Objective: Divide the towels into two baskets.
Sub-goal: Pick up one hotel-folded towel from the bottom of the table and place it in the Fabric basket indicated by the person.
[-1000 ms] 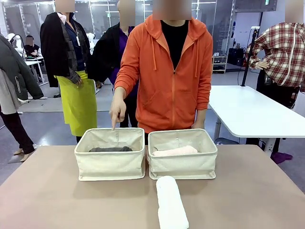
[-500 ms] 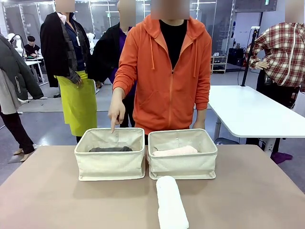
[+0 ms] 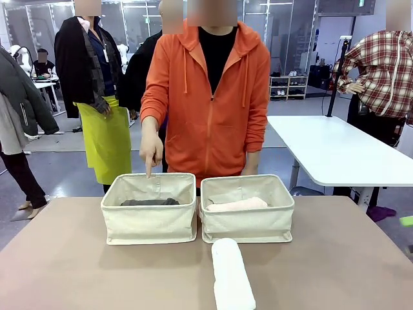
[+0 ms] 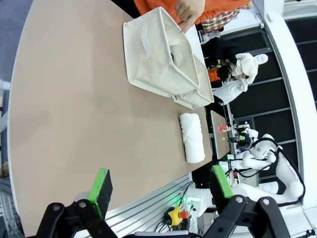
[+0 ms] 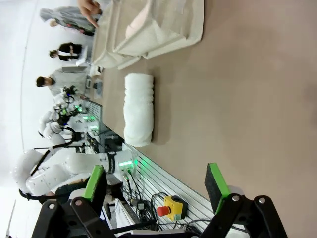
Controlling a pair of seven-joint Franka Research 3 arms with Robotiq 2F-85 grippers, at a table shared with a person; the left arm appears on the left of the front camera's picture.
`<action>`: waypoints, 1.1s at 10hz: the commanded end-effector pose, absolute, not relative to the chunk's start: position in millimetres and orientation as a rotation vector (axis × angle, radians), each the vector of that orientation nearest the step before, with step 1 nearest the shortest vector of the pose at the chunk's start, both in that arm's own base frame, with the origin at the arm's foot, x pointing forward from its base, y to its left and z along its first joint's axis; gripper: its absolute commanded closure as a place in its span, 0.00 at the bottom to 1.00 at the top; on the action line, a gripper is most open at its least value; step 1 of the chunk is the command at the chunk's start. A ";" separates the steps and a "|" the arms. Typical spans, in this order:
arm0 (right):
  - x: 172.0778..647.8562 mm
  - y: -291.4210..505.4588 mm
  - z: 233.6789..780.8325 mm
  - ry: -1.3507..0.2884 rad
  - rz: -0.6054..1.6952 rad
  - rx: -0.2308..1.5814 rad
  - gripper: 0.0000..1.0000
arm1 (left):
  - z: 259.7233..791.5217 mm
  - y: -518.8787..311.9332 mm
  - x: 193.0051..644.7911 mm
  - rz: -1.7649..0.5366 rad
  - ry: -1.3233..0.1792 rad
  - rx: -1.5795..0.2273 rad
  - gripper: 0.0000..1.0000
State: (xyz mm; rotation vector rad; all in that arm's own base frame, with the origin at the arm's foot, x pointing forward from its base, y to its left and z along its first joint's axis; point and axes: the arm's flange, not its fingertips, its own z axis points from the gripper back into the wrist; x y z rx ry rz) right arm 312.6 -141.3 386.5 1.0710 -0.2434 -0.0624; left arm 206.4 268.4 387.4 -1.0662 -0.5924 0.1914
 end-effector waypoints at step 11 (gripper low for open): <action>327.4 162.3 344.6 -0.143 -0.012 0.675 0.00 | 388.7 269.1 201.9 0.183 -0.597 -1.074 0.00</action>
